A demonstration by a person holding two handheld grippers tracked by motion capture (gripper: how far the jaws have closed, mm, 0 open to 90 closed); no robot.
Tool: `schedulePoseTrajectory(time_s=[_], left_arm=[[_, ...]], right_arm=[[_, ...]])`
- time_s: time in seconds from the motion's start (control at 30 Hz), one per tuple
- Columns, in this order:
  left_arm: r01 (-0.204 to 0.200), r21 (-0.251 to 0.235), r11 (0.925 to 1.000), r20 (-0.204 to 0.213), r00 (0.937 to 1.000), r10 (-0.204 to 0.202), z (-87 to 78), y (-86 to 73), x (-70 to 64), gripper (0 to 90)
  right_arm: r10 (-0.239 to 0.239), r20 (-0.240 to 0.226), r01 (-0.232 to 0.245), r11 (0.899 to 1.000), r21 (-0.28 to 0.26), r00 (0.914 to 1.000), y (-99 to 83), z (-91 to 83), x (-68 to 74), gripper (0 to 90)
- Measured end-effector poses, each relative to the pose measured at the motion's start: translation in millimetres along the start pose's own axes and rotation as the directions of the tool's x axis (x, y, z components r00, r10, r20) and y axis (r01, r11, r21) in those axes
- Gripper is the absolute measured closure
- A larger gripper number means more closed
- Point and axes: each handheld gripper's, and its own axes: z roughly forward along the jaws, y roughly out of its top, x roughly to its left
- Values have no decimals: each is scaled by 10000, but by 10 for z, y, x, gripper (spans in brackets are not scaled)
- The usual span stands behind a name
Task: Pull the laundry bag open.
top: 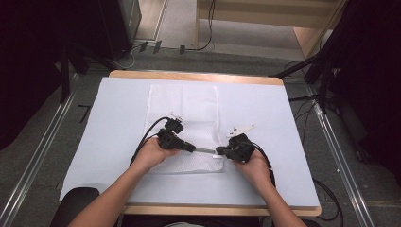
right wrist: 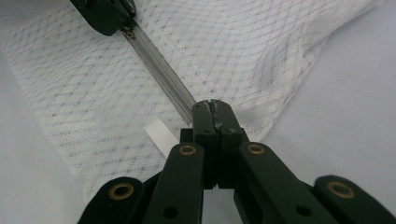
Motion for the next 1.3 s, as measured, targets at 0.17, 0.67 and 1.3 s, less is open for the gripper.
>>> schedulePoseTrajectory(time_s=[0.17, 0.67, 1.3], left_arm=[[174, -33, 9998, 142, 9997, -174, -67, -23, 48, 882], [125, 7, 9999, -43, 9999, -125, -289, -99, 43, 882], [452, 91, 9989, -103, 9989, -451, -462, -257, 225, 882]], right_arm=[[-15, -28, 15, 10000, 4, 10000, 0, 0, -4, 900], [-152, -13, 152, 9999, 40, 9999, 14, 6, -1, 900], [-86, -4, 86, 10000, 1, 10000, 10, 10, 6, 900]])
